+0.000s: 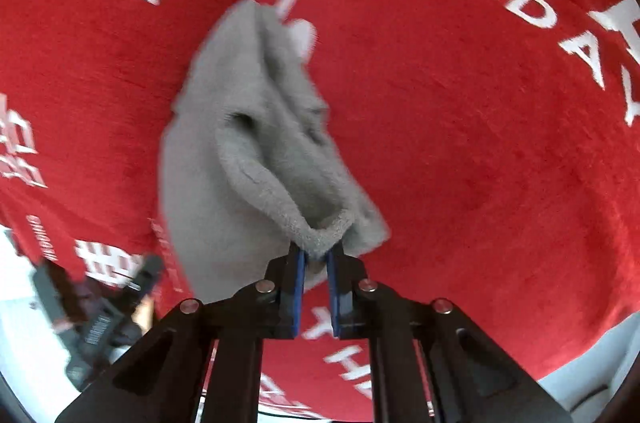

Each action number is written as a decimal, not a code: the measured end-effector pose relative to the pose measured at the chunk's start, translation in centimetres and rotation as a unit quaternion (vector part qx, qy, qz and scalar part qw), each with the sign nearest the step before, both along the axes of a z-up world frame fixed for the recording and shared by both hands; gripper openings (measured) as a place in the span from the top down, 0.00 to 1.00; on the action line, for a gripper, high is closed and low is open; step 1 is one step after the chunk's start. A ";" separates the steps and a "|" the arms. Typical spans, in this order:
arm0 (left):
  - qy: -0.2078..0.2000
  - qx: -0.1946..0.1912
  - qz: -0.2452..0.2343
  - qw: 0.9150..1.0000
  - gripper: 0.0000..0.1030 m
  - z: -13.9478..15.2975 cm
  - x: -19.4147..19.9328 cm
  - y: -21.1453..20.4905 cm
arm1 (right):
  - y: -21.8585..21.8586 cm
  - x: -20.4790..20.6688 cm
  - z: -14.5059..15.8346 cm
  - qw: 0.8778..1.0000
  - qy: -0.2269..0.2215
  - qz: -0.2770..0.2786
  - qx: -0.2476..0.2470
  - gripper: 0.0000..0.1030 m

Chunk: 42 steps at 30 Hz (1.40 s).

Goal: Fold small clothes
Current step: 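Grasp the folded edge of the grey sweater with the right gripper, then hold the sweater with the right gripper while the left gripper grasps its opposite edge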

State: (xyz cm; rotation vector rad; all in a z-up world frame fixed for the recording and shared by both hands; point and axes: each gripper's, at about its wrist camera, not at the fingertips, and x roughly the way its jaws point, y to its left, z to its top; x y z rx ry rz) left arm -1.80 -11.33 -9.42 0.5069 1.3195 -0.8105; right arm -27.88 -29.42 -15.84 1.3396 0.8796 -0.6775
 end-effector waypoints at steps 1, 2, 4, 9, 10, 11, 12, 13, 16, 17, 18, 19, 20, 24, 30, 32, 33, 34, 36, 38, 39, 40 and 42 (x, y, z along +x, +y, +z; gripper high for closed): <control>0.001 0.008 0.001 1.000 0.11 -0.3 -0.1 -0.2 | -0.1 -0.6 -0.6 1.000 -0.012 -0.011 0.015 0.91; 0.003 0.014 0.005 1.000 0.11 -0.7 0.0 -0.4 | -0.2 -1.2 -0.7 0.999 -0.022 -0.022 0.025 0.91; 0.002 0.017 0.009 1.000 0.11 -0.7 0.0 -0.3 | -0.3 -1.7 0.0 0.999 -0.027 -0.028 0.030 0.89; -0.020 0.022 0.017 0.999 0.11 -0.4 0.5 -0.2 | -2.2 -1.1 4.8 0.998 -0.046 0.038 -0.030 0.51; -0.023 0.021 0.018 0.999 0.11 -0.3 0.6 -0.2 | -3.1 -0.3 5.6 0.996 -0.051 0.053 -0.042 0.39; -0.025 0.022 0.020 0.999 0.11 -0.2 0.6 -0.4 | -4.0 0.5 5.9 0.995 -0.053 0.064 -0.047 0.38; -0.026 0.024 0.024 0.999 0.11 -0.1 0.7 -0.6 | -5.2 2.0 6.0 0.995 -0.047 0.078 -0.049 0.38; -0.024 0.023 0.027 0.999 0.11 0.0 0.9 -0.9 | -6.1 2.9 5.7 0.994 -0.044 0.089 -0.047 0.38; -0.022 0.017 0.033 0.999 0.11 0.7 1.2 -1.5 | -8.2 6.8 4.3 0.990 -0.033 0.137 -0.014 0.62; -0.027 0.013 0.034 0.999 0.11 0.9 1.3 -1.8 | -8.6 7.8 3.9 0.987 -0.028 0.158 -0.004 0.86; -0.033 0.011 0.035 0.999 0.11 1.1 1.4 -1.9 | -8.6 8.3 3.9 0.984 -0.018 0.176 -0.012 0.86; -0.036 0.014 0.036 0.999 0.11 1.0 1.5 -2.1 | -8.5 8.6 4.1 0.981 -0.007 0.193 -0.026 0.86; -0.038 0.019 0.039 0.998 0.11 0.7 1.6 -2.2 | -8.4 8.7 4.3 0.977 0.007 0.208 -0.042 0.86; -0.026 0.034 0.051 0.998 0.11 -0.8 1.8 -2.2 | -9.3 6.4 2.0 0.977 0.020 0.210 -0.040 0.86; -0.023 0.043 0.057 0.997 0.11 -1.0 1.5 -2.2 | -9.3 6.7 2.7 0.974 0.028 0.219 -0.040 0.84; -0.020 0.046 0.058 0.997 0.11 -1.0 1.6 -2.2 | -9.1 6.8 2.8 0.971 0.039 0.231 -0.047 0.84; -0.019 0.046 0.058 0.997 0.11 -0.9 1.6 -2.2 | -9.1 6.7 2.8 0.972 0.041 0.229 -0.043 0.84; -0.020 0.046 0.058 0.997 0.11 -0.8 1.6 -2.2 | -9.0 6.8 2.8 0.973 0.039 0.224 -0.038 0.83; -0.022 0.048 0.055 0.997 0.11 -0.8 1.5 -2.1 | -9.4 6.4 2.5 0.977 0.037 0.209 -0.025 0.77; -0.022 0.049 0.050 0.997 0.11 -0.7 1.4 -2.1 | -9.6 6.1 2.2 0.979 0.036 0.199 -0.016 0.70; -0.022 0.049 0.048 0.997 0.11 -0.7 1.4 -2.1 | -9.6 5.9 2.2 0.980 0.033 0.194 -0.011 0.70; -0.021 0.049 0.047 0.997 0.11 -0.7 1.4 -2.1 | -9.6 5.9 2.2 0.981 0.031 0.193 -0.010 0.70; -0.019 0.048 0.048 0.998 0.11 -0.6 1.4 -2.1 | -9.4 5.9 2.4 0.980 0.032 0.198 -0.012 0.70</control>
